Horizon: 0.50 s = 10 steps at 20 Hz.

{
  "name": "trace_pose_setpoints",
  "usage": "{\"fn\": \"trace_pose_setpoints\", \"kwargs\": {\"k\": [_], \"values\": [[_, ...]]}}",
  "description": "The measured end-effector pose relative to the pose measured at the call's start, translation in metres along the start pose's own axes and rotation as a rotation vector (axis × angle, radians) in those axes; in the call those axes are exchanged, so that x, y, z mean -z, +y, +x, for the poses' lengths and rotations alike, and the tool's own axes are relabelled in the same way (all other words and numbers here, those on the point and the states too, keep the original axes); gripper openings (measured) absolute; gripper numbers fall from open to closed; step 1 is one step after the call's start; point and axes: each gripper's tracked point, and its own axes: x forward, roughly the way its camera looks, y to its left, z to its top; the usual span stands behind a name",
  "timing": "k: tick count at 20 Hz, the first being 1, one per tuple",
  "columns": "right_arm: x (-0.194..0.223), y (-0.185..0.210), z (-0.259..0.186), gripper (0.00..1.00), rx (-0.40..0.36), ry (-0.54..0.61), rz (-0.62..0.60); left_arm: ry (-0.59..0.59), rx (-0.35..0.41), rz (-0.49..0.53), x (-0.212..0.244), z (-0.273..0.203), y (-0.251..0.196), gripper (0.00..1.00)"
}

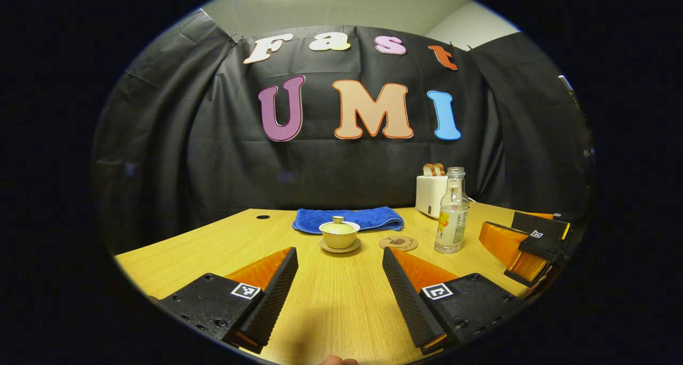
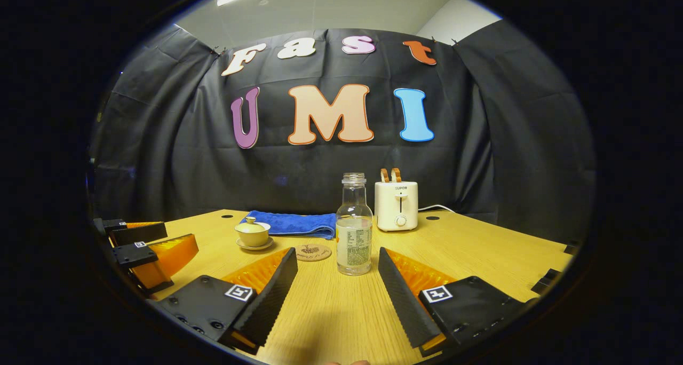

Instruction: Open the teacup lid with one hand, grasp the water bottle and pour water into the teacup with the other hand; after pouring, place the water bottle on the coaster and then close the teacup lid.

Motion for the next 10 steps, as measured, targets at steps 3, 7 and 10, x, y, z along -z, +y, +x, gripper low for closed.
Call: {"fn": "trace_pose_setpoints", "kwargs": {"k": [3,7,10], "values": [[0.0,0.0,0.0,1.0,0.0,0.001,0.0,-0.002,0.008,0.0,0.0,0.001,-0.001,0.94],[0.001,0.002,0.0,0.94,-0.013,0.002,0.001,-0.004,0.005,-0.001,0.0,0.007,0.001,0.94],[0.001,0.001,0.001,0.97,-0.019,0.004,0.001,-0.004,0.006,0.0,0.001,0.027,0.003,0.94]]}}
